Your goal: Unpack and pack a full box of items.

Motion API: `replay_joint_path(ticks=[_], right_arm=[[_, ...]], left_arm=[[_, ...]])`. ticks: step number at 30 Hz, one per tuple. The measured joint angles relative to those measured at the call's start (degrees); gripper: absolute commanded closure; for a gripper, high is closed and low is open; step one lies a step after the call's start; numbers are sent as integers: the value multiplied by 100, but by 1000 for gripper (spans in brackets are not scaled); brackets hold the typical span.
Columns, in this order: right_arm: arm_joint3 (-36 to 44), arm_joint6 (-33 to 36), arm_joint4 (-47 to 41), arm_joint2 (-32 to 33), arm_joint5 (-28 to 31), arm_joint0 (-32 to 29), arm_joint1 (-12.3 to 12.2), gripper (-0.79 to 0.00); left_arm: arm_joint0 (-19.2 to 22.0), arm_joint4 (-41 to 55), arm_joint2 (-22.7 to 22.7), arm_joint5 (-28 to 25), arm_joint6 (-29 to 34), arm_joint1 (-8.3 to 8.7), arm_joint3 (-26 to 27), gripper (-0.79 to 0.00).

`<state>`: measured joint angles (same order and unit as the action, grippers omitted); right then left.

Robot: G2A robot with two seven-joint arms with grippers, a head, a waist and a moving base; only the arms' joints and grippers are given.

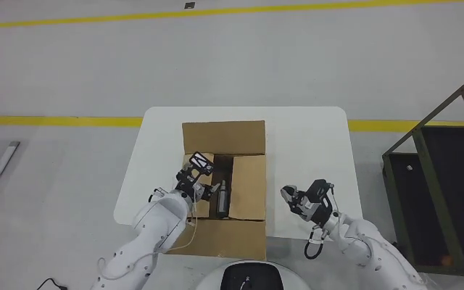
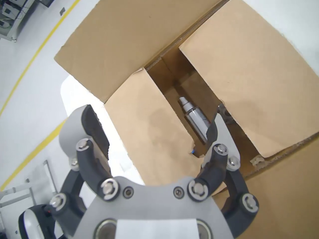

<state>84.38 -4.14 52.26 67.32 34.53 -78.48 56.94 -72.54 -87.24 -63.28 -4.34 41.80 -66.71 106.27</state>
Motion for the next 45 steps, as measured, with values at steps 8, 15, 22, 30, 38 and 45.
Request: replay_joint_path(ticks=[8,15,22,30,38,45], right_arm=[[237,-131,-47,250,89,-311,-27,0],[294,-103,-68,348,173,-428,-26,0],[253,-195,-59,470,173,-539,-22,0],[284,-191,-34,562,203,-644,-17,0],[324,-170,-15,579,205,-659,7,0],[320,-148,8,580,216,-659,28,0]], left_arm=[[45,-138,99,81,35,-19,-76,-785],[28,-137,107,90,11,-22,-89,-785],[-29,-398,476,442,175,-121,-394,-785],[215,-1913,1075,1411,582,-293,-1010,-785],[276,-2316,1223,1724,750,-440,-1210,-345],[233,-2382,1034,1790,762,-500,-1173,0]])
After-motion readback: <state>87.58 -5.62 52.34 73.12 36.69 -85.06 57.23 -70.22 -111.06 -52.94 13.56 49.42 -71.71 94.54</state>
